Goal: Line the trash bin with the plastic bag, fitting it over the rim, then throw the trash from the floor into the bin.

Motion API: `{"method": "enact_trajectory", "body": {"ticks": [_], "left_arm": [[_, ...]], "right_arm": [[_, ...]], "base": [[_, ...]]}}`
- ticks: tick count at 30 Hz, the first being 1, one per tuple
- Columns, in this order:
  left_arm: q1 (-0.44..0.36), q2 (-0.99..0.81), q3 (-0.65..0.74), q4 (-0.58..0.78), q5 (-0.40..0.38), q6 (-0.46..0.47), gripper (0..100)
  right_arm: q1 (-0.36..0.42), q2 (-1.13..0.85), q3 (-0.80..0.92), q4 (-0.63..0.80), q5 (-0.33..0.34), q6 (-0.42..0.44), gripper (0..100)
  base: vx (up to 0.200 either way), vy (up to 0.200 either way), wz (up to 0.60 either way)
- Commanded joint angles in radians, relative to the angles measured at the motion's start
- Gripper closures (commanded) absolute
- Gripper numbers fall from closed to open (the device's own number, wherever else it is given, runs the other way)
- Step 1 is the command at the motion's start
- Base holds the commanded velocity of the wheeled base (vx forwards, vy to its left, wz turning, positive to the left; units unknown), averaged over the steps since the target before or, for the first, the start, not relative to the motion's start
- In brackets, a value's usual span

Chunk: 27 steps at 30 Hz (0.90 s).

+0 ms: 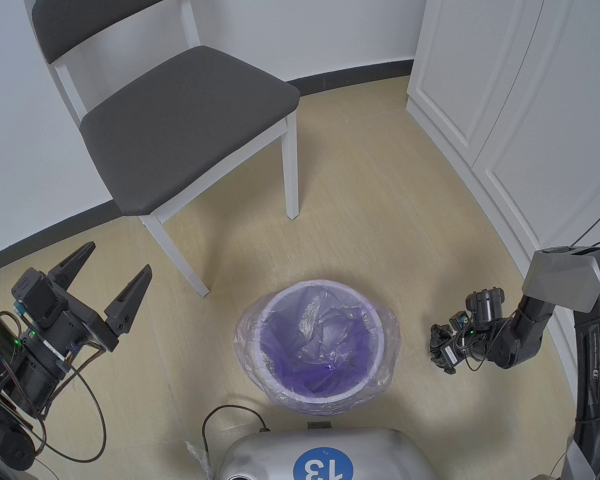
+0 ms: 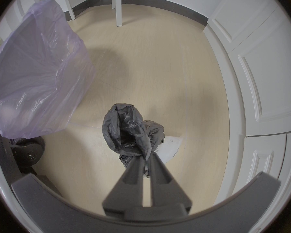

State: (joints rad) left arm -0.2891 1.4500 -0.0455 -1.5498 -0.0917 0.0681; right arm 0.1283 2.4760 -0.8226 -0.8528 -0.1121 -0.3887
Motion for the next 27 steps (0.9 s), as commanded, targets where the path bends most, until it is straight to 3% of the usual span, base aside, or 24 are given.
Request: {"method": "enact_trajectory", "body": {"ticks": [1, 8, 15, 21, 27], "left_arm": [[-0.005, 0.016, 0.006, -0.001, 0.0, 0.001, 0], [-0.01, 0.023, 0.01, -0.001, 0.0, 0.001, 0], [-0.012, 0.024, 0.013, -0.001, 0.0, 0.001, 0], [-0.013, 0.018, 0.013, -0.001, 0.0, 0.001, 0], [-0.013, 0.023, 0.015, -0.001, 0.0, 0.001, 0]], "right_arm": [[-0.003, 0.004, 0.02, -0.043, 0.005, 0.004, 100], [-0.003, 0.035, 0.085, -0.249, 0.003, 0.001, 100], [-0.006, 0.041, 0.094, -0.278, 0.006, 0.005, 100], [-0.012, 0.043, 0.106, -0.298, 0.008, 0.094, 100], [-0.012, 0.054, 0.158, -0.448, 0.009, 0.119, 100]], "base": [[0.0, 0.0, 0.0], [0.0, 0.0, 0.0], [0.0, 0.0, 0.0], [0.0, 0.0, 0.0], [0.0, 0.0, 0.0]]}}
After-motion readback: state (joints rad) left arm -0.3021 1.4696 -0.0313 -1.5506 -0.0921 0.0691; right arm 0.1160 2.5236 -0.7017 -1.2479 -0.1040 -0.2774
